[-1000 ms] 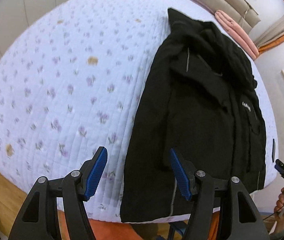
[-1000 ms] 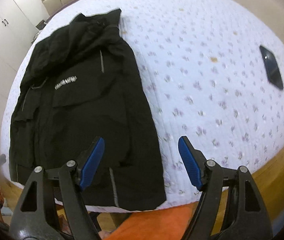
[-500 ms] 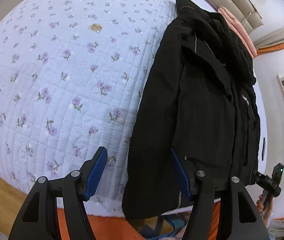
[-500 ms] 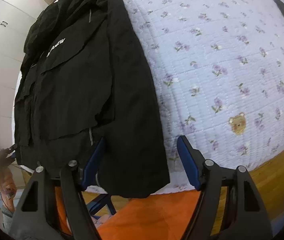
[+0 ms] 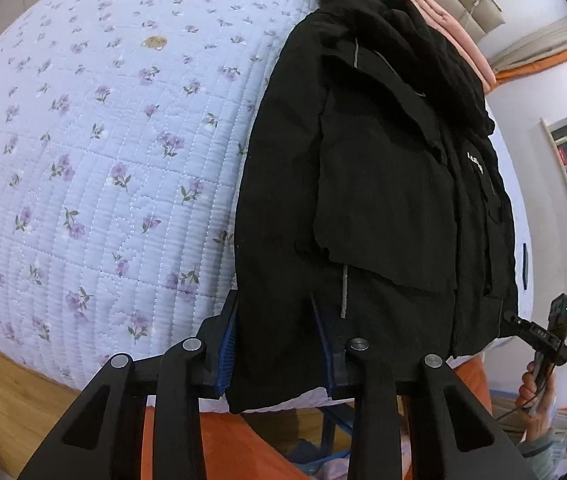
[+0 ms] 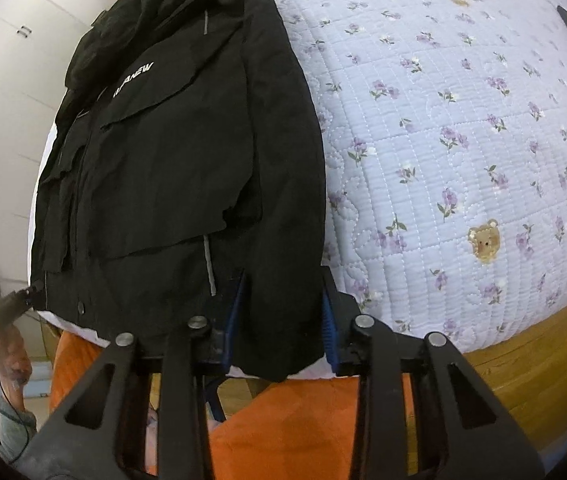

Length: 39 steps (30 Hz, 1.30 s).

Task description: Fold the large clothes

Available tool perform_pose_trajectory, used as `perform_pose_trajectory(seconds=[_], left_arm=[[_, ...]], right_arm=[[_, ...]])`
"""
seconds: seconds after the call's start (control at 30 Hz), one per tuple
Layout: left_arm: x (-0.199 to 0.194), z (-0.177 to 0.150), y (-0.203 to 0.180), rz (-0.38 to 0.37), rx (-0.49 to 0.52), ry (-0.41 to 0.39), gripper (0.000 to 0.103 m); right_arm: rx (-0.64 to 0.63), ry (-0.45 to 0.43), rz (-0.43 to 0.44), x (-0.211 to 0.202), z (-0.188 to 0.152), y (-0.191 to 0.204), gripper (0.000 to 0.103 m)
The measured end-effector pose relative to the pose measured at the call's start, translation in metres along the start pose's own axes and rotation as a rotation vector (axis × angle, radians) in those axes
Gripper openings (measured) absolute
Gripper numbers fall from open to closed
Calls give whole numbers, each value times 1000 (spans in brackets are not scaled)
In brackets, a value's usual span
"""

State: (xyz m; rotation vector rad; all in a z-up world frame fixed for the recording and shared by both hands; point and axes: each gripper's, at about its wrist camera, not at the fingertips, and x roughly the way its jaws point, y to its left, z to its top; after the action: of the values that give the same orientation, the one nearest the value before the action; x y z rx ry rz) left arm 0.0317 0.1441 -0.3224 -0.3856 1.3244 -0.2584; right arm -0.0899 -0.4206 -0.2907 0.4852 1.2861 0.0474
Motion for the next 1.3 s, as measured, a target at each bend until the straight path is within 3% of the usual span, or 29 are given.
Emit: perform_pose_trajectory(seconds=[0.13, 0.27, 0.3, 0.33, 0.4, 0.53, 0.7, 0.93, 1.17, 1.3], left_arm=[[6, 1, 0, 1, -19, 21, 41], [8, -1, -6, 27, 1, 12, 42], [7, -1, -9, 34, 9, 8, 42], [7, -1, -10, 43, 17, 5, 31], [2, -1, -11, 53, 32, -7, 12], [-30, 5, -20, -24, 8, -85, 9], [-81, 30, -42, -95, 25, -202, 9], [-114, 101, -80, -136, 83, -321, 9], [-111, 199, -90, -166, 91, -354, 10], [-93, 274, -103, -169, 73, -358, 10]], right_arm=[[20, 25, 13, 7, 1, -2, 47], [-24, 26, 2, 12, -2, 9, 47], [-29, 20, -5, 11, -4, 10, 42], [-38, 15, -9, 10, -5, 12, 29], [-58, 5, 0, 7, -4, 20, 17], [-105, -42, -28, -13, 0, 37, 10], [-153, -127, 6, -63, 13, 59, 8], [-158, -223, 56, -106, 67, 83, 8], [-91, -262, 128, -114, 159, 85, 8], [-75, -269, 143, -112, 222, 83, 8]])
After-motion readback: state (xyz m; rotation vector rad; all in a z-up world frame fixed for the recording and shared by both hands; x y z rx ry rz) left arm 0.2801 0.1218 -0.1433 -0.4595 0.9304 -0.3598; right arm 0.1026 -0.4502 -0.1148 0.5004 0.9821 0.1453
